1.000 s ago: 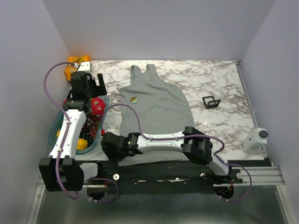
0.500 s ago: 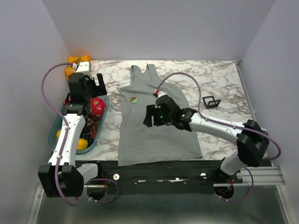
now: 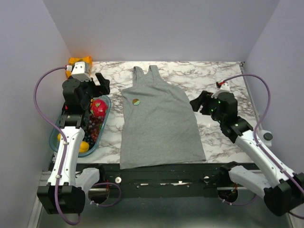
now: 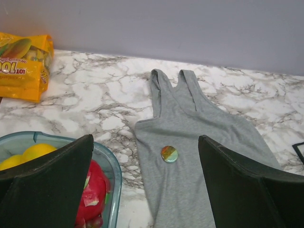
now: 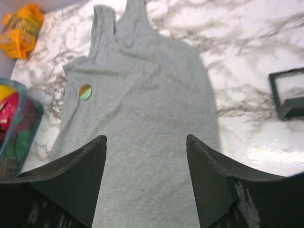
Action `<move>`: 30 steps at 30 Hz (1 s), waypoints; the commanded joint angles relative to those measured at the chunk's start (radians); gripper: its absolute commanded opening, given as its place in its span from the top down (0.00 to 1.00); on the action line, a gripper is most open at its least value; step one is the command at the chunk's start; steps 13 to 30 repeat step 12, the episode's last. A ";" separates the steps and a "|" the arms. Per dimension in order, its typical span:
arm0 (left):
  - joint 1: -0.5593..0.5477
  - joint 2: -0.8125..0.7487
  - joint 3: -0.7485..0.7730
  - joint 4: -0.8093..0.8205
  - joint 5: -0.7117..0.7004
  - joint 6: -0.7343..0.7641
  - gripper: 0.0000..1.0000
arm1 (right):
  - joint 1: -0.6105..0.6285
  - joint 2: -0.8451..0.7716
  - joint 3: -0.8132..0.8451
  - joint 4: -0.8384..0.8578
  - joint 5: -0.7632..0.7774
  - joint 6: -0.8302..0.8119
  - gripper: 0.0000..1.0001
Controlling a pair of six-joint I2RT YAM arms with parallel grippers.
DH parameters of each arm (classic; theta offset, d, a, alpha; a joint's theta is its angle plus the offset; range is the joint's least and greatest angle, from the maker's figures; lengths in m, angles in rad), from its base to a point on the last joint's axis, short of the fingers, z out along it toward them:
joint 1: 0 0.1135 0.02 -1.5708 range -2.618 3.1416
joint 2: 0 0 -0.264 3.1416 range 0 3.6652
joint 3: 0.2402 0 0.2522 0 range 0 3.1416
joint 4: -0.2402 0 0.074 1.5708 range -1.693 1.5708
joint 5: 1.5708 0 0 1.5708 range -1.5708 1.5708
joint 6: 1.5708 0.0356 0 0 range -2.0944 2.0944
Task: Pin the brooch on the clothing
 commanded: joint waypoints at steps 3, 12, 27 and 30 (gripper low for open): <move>0.000 -0.017 -0.005 0.037 0.025 -0.042 0.01 | -0.005 -0.083 0.053 -0.103 0.167 -0.109 0.24; 0.000 -0.039 -0.014 0.049 0.004 -0.055 0.01 | -0.005 -0.126 0.052 -0.114 0.171 -0.103 0.24; 0.000 -0.039 -0.014 0.049 0.004 -0.055 0.01 | -0.005 -0.126 0.052 -0.114 0.171 -0.103 0.24; 0.000 -0.039 -0.014 0.049 0.004 -0.055 0.01 | -0.005 -0.126 0.052 -0.114 0.171 -0.103 0.24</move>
